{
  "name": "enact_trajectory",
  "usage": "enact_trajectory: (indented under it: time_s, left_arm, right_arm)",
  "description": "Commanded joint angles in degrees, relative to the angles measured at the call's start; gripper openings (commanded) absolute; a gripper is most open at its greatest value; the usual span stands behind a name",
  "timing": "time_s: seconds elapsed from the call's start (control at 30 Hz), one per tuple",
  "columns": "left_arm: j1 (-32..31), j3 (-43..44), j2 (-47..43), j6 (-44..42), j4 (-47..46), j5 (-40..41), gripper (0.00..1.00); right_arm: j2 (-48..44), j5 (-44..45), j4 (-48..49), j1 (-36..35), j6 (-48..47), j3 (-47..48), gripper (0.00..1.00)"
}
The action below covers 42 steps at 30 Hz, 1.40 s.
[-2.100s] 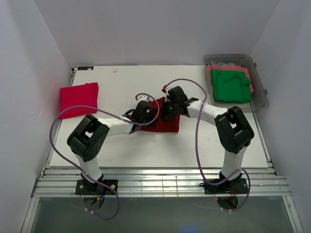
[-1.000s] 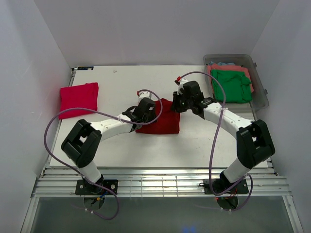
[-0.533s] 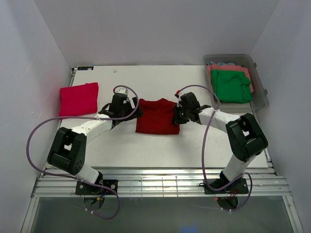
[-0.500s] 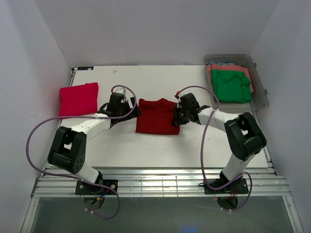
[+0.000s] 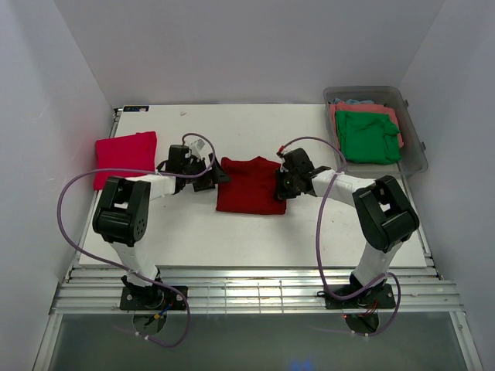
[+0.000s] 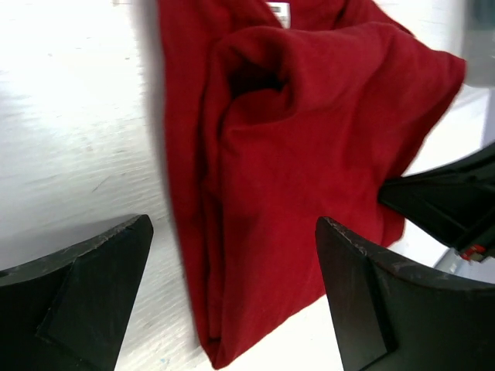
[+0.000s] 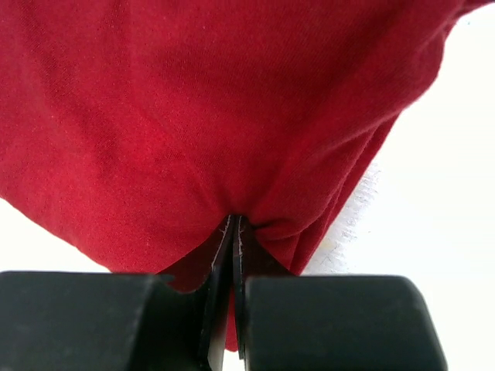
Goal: Fold and stack the t-shirts
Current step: Fold the tshirt, then neatly place the folded tshirt to the corner
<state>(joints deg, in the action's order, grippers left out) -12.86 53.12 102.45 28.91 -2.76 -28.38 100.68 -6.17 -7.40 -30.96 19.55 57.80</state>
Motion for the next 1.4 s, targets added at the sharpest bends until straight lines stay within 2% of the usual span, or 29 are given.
enact_trajectory:
  time_s: [0.0, 0.13, 0.43, 0.73, 0.83, 0.87, 0.97, 1.0, 1.03, 1.07, 1.2, 1.27, 1.3, 1.37]
  left_arm:
    - [0.29, -1.79, 3.36, -0.26, -2.24, -6.06, 0.98]
    - [-1.11, -2.32, 5.3, 0.63, -3.56, -6.6, 0.98]
    - [-10.86, -5.13, 7.4, 5.28, -8.12, -0.01, 0.98]
    - [-13.15, -4.69, 9.69, 7.57, -9.36, 5.08, 0.97]
    - [-13.15, -4.78, 10.22, 7.31, -9.28, 6.67, 0.64]
    - [-13.15, -4.78, 10.4, 7.48, -9.28, 6.93, 0.46]
    - [-13.33, -4.52, 11.36, 8.45, -9.36, 7.99, 0.24]
    - [-13.5, -4.35, 11.36, 8.62, -9.36, 8.51, 0.08]
    - [-13.77, -4.26, 11.36, 9.06, -9.45, 8.95, 0.03]
    - [-13.94, -4.17, 11.1, 9.06, -9.45, 9.74, 0.0]
    - [-14.12, -4.17, 7.86, 8.71, -8.32, 13.6, 0.0]
    - [-14.12, -2.16, 4.35, 6.44, -2.62, 18.42, 0.0]
    - [-14.12, -0.93, 3.29, 5.3, 2.19, 20.02, 0.0]
    - [-13.86, 2.5, -0.31, 2.14, 7.14, 24.57, 0.0]
  right_arm:
    - [1.62, 2.83, -2.88, -0.24, -1.18, 2.31, 0.08]
    - [1.8, 2.75, -2.8, -0.5, -1.27, 2.49, 0.08]
    - [2.41, 2.13, -2.36, -1.38, -0.92, 2.41, 0.08]
    - [1.62, 1.69, -1.39, -2.7, -0.3, 1.0, 0.08]
    - [1.18, 1.78, -1.22, -3.05, -0.3, 0.56, 0.08]
    - [1.01, 1.78, -1.13, -3.14, -0.3, 0.3, 0.08]
    - [0.39, 1.87, -0.95, -3.58, -0.3, -0.32, 0.08]
    - [0.13, 1.78, -0.95, -3.75, -0.22, -0.76, 0.08]
    - [-0.22, 1.78, -0.86, -3.93, -0.22, -0.93, 0.08]
    - [-0.49, 1.87, -0.95, -4.02, -0.22, -1.11, 0.08]
    - [-2.33, 1.69, -1.13, -4.72, -0.3, -2.08, 0.08]
    - [-3.21, 2.04, -2.0, -5.07, -0.39, -1.82, 0.15]
    - [-4.43, 2.39, -2.61, -5.16, -0.65, -1.55, 0.24]
    - [-5.93, 3.71, -4.64, -5.51, -0.92, -0.67, 0.33]
